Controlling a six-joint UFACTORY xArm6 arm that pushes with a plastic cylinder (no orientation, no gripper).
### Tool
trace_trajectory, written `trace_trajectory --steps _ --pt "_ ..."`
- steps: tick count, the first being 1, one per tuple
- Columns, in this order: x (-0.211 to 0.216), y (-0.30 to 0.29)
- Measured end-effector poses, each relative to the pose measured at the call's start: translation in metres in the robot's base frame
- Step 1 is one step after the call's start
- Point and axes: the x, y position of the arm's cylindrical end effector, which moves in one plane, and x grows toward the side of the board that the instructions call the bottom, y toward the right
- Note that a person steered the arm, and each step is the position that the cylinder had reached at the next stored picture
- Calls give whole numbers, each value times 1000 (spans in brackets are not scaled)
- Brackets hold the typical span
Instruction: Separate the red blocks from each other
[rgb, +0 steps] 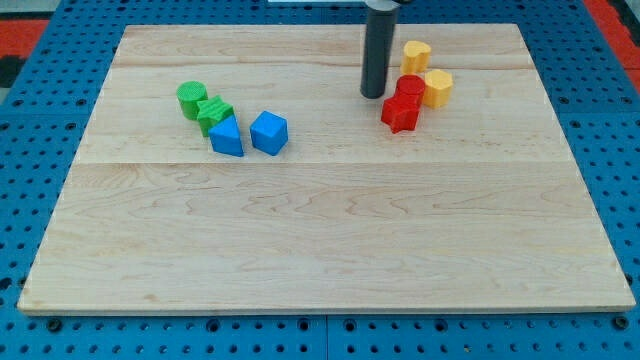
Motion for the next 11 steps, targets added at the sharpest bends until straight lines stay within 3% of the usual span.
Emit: trace_trajectory --steps 2,4,5,6,7,9,10,11 --pt "-13 69" --pt "101 48" --pt "117 42" --pt "105 39" --pt "79 27" --pt "67 -24" --pt "81 -105" --pt "116 -113"
